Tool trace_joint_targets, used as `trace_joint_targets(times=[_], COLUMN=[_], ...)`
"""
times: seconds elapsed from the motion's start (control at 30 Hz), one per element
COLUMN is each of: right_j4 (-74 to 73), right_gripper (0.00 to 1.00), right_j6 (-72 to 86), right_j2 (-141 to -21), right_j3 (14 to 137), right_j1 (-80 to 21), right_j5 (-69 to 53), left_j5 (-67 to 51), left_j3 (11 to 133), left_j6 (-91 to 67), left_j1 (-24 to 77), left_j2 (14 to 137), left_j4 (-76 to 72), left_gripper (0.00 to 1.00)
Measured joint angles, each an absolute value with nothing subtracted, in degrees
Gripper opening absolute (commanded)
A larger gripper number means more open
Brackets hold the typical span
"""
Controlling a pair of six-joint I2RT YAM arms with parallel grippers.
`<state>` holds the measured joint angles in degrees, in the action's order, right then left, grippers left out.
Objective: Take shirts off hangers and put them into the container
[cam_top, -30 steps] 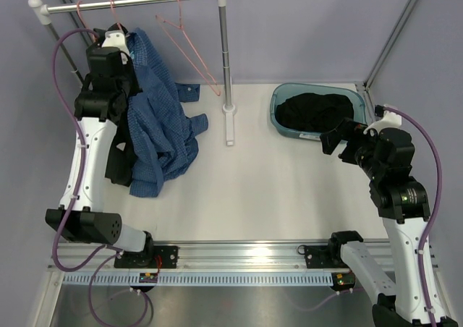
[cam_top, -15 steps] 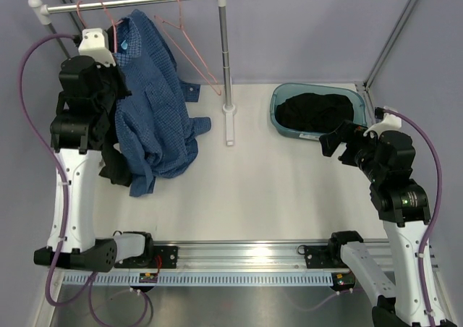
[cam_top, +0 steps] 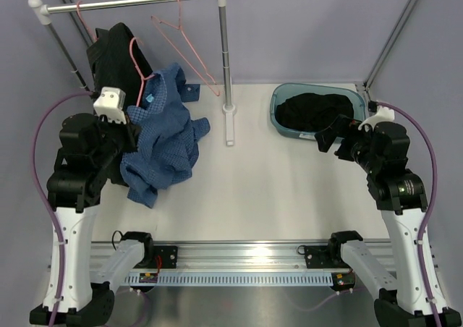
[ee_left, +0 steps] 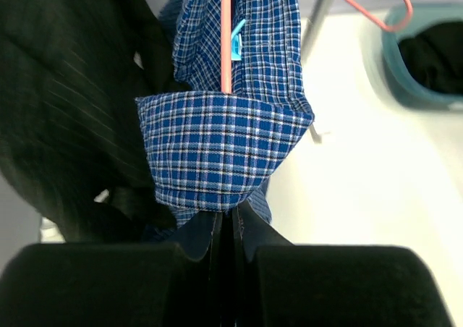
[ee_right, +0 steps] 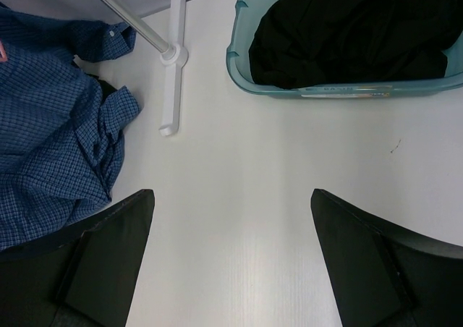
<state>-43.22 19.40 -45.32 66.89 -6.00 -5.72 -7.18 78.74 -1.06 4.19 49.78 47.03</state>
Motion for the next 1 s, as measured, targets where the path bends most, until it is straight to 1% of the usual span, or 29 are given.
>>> trace_joint_targets(times=[0.23, 0.4, 0.57, 0.67, 0.73, 0.87, 1.0], right_j4=[-43.2, -43.0, -42.5, -41.3, -40.8, -38.8, -37.0], right_gripper=[1.0, 0.99, 0.99, 0.99, 0.99, 0.99, 0.99], right_j6=[18.3, 15.5, 13.3, 12.3, 11.8, 10.9, 10.2], right_j2=[-49.4, -49.5, -48.9, -49.0, -49.5, -51.8, -54.4], right_j3=[69.6, 70.9, 71.3, 72.2, 73.3, 76.9, 79.5], right_j1=[-9.4, -11.8, -12.5, -12.8, -13.1, -14.4, -17.0], right_j5=[-5.8, -6.6, -10.1, -12.7, -14.1, -16.0, -16.6], left_j5=[-20.0, -29.2, -34.8, -36.1, -35.9, -34.1, -31.7], left_j3=[73.9, 72.6, 73.8, 74.7, 74.9, 76.3, 76.3], left_j6=[1.6, 3.6, 4.2, 3.4, 2.1, -1.1, -4.7], left_j1=[5.4, 9.2, 13.8, 17.1, 21.1, 30.2, 35.5], left_j2=[48.4, 47.5, 48.6, 50.2, 51.5, 56.3, 61.1], left_j4=[50.2, 52.5, 54.0, 52.6, 50.5, 44.5, 38.0], left_gripper=[0.0, 0.0, 0.0, 0.0, 0.0, 0.0, 0.0])
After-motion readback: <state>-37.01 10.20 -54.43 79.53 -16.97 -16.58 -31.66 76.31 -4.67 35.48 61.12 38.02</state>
